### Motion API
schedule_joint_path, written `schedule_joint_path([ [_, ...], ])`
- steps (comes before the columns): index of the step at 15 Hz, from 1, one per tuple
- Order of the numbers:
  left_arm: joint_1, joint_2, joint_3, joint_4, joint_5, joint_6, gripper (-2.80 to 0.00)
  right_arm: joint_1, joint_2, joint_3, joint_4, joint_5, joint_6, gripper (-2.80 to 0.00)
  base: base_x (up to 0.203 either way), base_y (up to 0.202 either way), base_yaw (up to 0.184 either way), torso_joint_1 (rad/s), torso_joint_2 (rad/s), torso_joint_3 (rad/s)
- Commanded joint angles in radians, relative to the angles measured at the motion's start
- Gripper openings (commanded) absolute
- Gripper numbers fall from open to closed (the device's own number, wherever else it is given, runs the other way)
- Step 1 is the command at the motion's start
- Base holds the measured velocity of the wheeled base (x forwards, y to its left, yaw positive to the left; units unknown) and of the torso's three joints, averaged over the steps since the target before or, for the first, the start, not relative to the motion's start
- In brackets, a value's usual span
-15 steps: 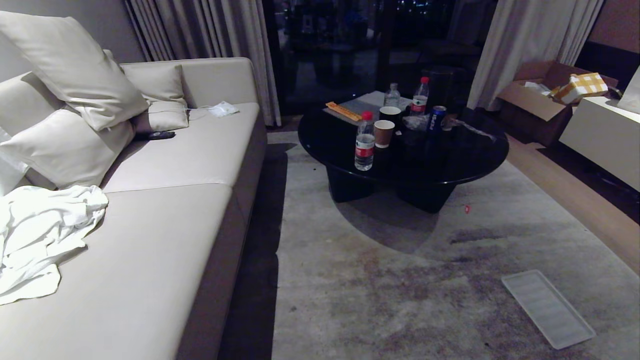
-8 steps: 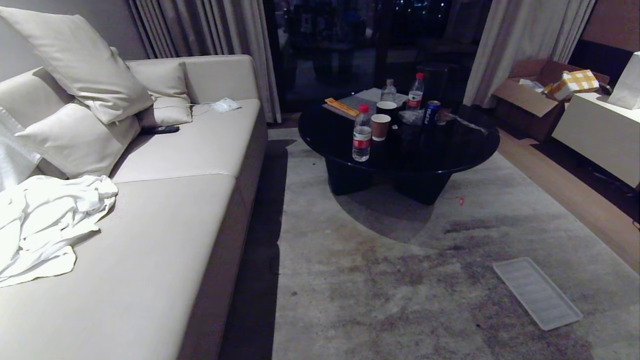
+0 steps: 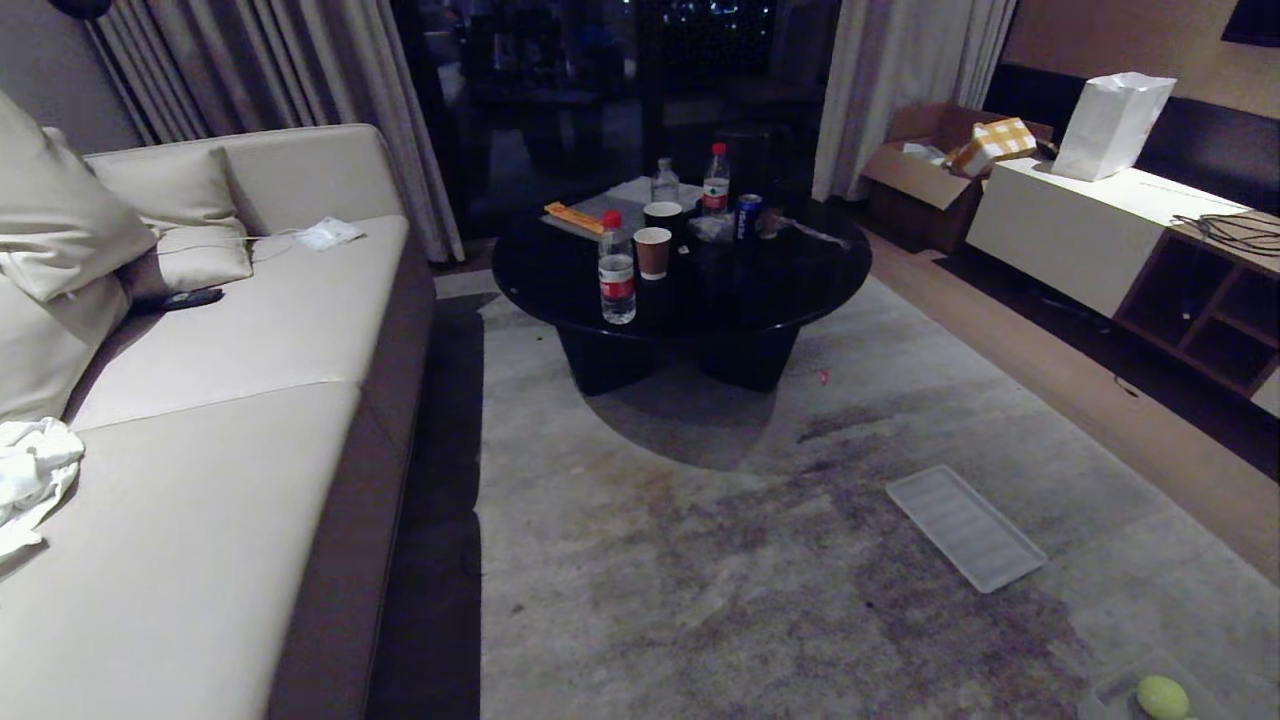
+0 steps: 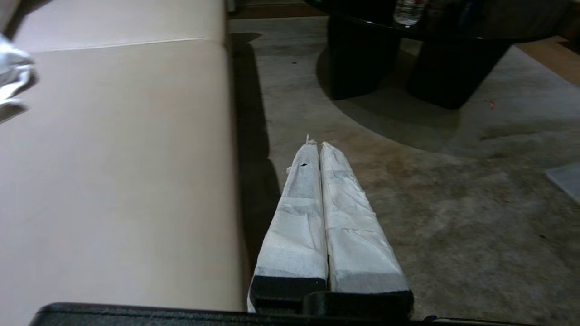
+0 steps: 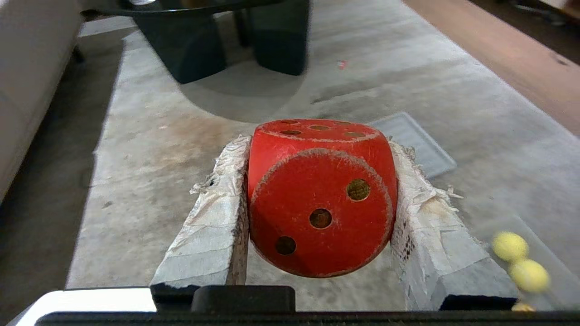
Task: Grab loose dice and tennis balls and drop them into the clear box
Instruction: Put the toys in the box
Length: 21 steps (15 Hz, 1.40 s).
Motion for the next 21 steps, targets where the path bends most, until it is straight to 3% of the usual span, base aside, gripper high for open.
schedule_joint_path([
  [1, 0.0, 0.0, 0.002, 0.0, 0.0, 0.0, -2.8, 0.0, 0.002, 0.001, 0.0, 0.0, 0.0, -2.8, 0.004, 0.001, -0.076, 0.002, 0.0, 0.006],
  [21, 0.0, 0.0, 0.002, 0.0, 0.002, -0.002, -2.8, 0.0, 0.002, 0.0, 0.002, 0.001, -0.004, -2.8, 0.001, -0.001, -0.033, 0.001, 0.0, 0.001],
])
